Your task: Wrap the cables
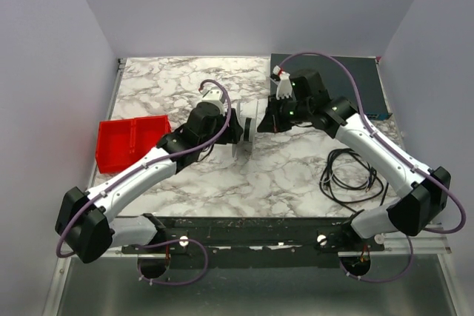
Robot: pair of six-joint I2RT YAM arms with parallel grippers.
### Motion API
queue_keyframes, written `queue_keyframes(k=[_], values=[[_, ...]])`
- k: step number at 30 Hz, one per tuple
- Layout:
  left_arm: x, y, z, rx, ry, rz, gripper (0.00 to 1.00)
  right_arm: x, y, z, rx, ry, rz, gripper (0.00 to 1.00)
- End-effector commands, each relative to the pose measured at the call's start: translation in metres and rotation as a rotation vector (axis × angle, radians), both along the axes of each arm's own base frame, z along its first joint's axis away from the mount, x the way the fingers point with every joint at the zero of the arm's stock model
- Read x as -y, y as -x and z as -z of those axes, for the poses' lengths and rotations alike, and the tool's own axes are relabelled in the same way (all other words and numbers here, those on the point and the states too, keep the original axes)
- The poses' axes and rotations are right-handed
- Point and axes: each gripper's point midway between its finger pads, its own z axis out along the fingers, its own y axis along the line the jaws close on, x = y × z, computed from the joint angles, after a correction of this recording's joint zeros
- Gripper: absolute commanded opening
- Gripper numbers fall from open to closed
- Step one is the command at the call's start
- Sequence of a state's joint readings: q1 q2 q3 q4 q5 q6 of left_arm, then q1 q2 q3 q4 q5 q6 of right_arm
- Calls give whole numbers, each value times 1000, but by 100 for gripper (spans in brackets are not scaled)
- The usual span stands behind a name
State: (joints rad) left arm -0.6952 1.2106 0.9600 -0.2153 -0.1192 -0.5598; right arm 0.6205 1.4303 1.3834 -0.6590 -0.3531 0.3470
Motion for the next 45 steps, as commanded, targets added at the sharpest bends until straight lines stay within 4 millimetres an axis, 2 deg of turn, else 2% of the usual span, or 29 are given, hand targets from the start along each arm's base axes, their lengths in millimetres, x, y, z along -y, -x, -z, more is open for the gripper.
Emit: queue_keyframes(k=[1, 13, 21, 26, 35, 45], values=[[7, -2, 16, 21, -32, 15, 58, -6, -9, 1, -7, -30, 2, 1], [8, -15, 33, 10, -118, -27, 56, -10, -18, 4, -31, -51, 13, 1], [13, -14, 43, 9, -168, -16, 55, -10, -20, 5, -37, -57, 16, 1], [8, -15, 52, -4, -240, -52, 53, -11, -19, 5, -41, -63, 15, 1], [1, -21, 56, -12, -285, -105, 48, -10, -18, 9, -51, -63, 14, 1], [7, -17, 60, -13, -287, -72, 46, -10, -18, 12, -57, -60, 13, 1]])
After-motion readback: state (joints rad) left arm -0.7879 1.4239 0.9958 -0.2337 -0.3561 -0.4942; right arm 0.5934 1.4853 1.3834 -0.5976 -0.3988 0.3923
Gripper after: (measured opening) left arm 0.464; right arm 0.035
